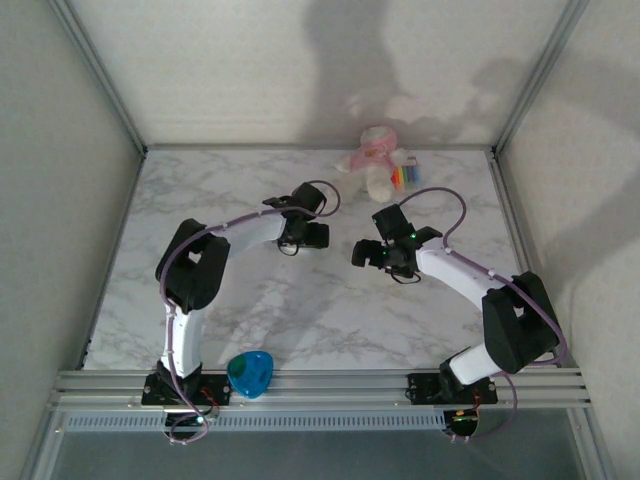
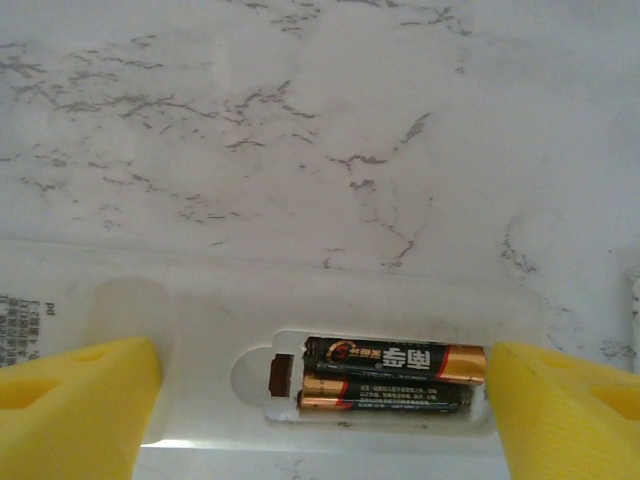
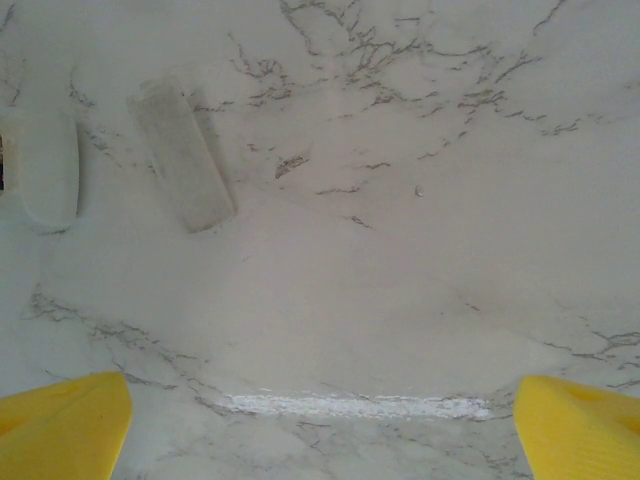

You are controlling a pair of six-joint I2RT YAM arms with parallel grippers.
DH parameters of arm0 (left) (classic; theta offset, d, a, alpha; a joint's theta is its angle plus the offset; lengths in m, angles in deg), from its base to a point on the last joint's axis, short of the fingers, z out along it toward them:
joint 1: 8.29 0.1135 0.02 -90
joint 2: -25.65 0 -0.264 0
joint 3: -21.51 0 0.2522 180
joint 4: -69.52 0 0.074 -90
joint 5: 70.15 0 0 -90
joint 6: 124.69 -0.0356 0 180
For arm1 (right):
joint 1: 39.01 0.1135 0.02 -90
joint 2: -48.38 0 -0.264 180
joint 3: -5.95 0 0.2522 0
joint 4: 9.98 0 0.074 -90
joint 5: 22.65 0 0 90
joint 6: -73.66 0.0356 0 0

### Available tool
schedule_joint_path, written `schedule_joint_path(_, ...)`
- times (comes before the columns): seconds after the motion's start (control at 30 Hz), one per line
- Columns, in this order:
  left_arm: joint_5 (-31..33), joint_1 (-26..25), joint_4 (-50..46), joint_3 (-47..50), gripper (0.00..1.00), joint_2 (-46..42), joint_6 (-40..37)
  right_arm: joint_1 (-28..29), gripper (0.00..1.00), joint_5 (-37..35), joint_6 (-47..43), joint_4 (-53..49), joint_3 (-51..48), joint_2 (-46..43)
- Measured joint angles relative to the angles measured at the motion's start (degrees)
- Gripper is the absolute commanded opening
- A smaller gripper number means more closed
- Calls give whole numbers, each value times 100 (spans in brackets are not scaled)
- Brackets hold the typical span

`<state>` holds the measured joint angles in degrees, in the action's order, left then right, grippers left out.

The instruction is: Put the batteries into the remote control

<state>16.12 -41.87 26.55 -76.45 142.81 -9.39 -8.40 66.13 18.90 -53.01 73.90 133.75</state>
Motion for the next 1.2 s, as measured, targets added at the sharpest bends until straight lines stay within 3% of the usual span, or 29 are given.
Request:
schedule_joint_path(0.07,-11,33,2,22,77,-4,-2,0,99,0,0,0,0,0)
schedule_joint_path(0.47,15,39,2,44,77,0,-2,0,99,2,0,0,0,-9)
schedule_joint_path(1.03,1189,-382,251,214,78,90,4,0,99,2,0,0,-2,-9)
schedule_joint_path(1.2,1274,-415,328,260,80,50,46,0,99,2,0,0,-9,-11)
